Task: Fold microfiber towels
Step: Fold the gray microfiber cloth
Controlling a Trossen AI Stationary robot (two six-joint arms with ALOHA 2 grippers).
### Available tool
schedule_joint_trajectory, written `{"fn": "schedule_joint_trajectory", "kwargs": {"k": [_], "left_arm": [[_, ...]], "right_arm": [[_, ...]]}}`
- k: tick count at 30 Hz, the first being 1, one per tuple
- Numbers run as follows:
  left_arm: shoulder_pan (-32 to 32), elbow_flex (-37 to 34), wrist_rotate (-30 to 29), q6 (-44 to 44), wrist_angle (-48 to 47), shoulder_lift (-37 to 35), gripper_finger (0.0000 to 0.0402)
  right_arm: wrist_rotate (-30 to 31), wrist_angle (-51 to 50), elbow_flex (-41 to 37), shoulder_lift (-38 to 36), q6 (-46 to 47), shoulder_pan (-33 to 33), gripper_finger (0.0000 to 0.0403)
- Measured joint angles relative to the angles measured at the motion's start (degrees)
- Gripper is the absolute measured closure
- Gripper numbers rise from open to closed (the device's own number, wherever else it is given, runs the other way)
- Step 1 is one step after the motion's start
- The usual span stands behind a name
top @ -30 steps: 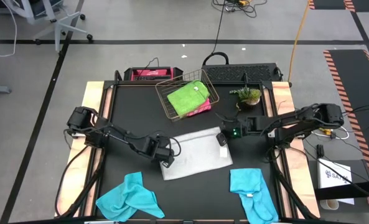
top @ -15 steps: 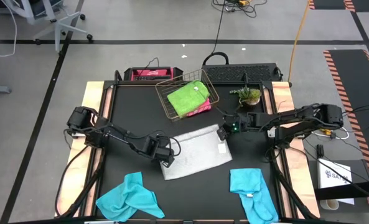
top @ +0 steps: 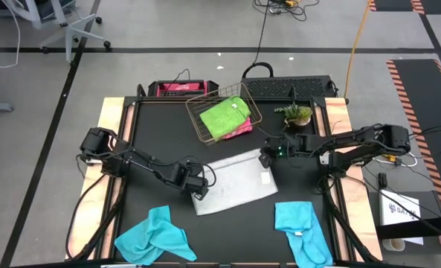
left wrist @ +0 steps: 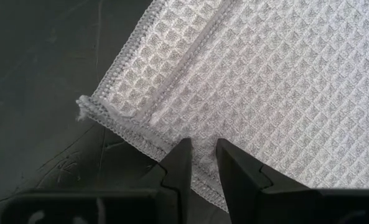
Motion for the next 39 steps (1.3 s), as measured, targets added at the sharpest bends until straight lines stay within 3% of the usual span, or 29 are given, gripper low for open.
{"fn": "schedule_joint_trajectory", "kwargs": {"k": [5, 11, 14, 19, 24, 29, 34, 39], "left_arm": [[0.0, 0.0, 0.0, -0.1, 0.0, 0.0, 0.0321], [0.0, 0.0, 0.3, 0.7, 0.1, 0.0, 0.0321], [0.0, 0.0, 0.3, 0.8, 0.1, 0.0, 0.0321], [0.0, 0.0, 0.4, 1.1, 0.1, 0.0, 0.0321], [0.0, 0.0, 0.4, 1.1, 0.2, 0.0, 0.0321], [0.0, 0.0, 0.3, 1.2, 0.2, 0.0, 0.0321], [0.0, 0.0, 0.2, 2.3, 0.3, 0.0, 0.0321], [0.0, 0.0, 0.1, 2.6, 0.3, 0.0, 0.0321]], "right_arm": [[-7.3, -0.5, 0.0, -2.3, -0.3, -0.5, 0.0291], [-8.1, -0.6, 0.0, -3.1, -0.2, -1.9, 0.0271], [-14.3, -3.3, 0.0, -3.1, 2.5, -1.9, 0.0260], [-30.3, -11.4, 0.0, -3.1, 11.9, -0.8, 0.0255], [-38.0, -18.5, 0.0, -3.1, 20.1, 4.2, 0.0267], [-38.6, -19.5, 0.0, -3.1, 26.1, 9.6, 0.0270], [-32.9, -19.5, 0.0, -3.1, 29.7, 11.6, 0.0270], [-31.0, -18.9, -0.3, -2.8, 30.0, 11.7, 0.0270]]}}
